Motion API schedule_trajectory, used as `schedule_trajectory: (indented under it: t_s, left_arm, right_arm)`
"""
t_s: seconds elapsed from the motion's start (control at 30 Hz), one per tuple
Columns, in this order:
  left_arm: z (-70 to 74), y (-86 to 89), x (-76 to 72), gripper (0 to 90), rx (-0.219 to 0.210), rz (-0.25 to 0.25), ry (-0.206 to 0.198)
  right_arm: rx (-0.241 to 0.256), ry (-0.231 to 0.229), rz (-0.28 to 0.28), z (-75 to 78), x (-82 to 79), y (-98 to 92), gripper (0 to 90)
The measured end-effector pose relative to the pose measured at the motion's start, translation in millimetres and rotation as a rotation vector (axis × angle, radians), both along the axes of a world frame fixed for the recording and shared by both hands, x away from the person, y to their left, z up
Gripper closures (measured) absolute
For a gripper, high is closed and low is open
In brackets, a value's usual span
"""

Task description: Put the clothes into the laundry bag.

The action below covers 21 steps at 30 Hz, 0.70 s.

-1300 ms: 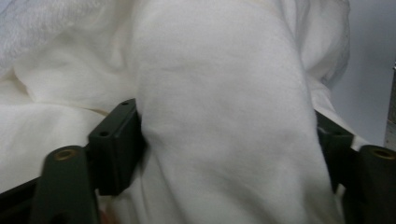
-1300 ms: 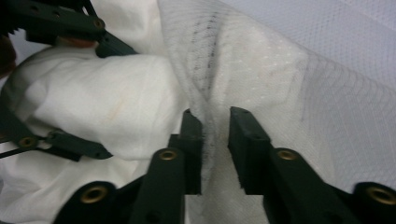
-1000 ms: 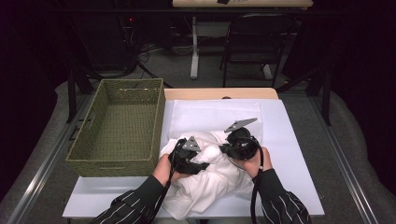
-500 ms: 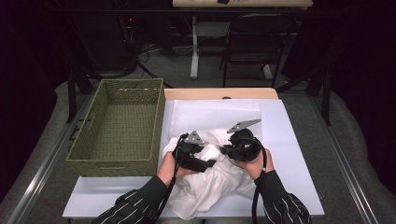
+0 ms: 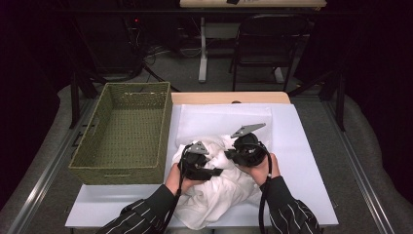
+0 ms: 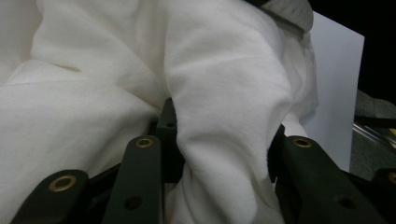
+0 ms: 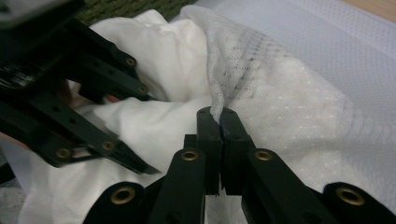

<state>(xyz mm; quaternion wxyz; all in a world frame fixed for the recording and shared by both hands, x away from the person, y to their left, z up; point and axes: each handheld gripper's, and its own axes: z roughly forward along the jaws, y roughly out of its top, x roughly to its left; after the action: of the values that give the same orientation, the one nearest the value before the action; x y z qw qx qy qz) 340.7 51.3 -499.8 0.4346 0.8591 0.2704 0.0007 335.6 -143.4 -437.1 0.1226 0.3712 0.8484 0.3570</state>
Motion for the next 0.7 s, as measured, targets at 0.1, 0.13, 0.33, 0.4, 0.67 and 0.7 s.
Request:
schedule_trajectory:
  t_s: [0.1,0.13,0.33,0.4,0.67,0.7]
  left_arm:
    - [3.1,-2.8,2.5,67.0,-0.041,0.041,-0.007]
    - [4.1,-3.2,4.2,68.0,-0.059,0.060,-0.008]
    - [2.6,-9.4,8.9,57.6,-0.036,0.081,-0.036]
    - [6.3,-9.7,7.6,45.6,0.008,0.057,-0.050]
    - [21.5,-16.8,-9.0,16.7,0.133,-0.009,-0.110]
    - [18.2,-19.6,-7.5,16.6,0.133,-0.011,-0.098]
  right_arm:
    - [0.031,0.000,0.017,5.8,-5.0,1.4,89.2]
    - [0.057,0.004,0.027,10.2,-8.7,1.3,89.2]
    - [0.026,0.012,0.003,3.8,-10.4,-8.2,88.7]
    - [0.012,0.013,-0.009,-1.0,-9.0,-12.4,87.4]
    - [-0.056,0.006,-0.022,-3.5,-14.4,-19.2,72.9]
    - [-0.065,0.014,-0.024,-4.1,-15.7,-20.4,71.0]
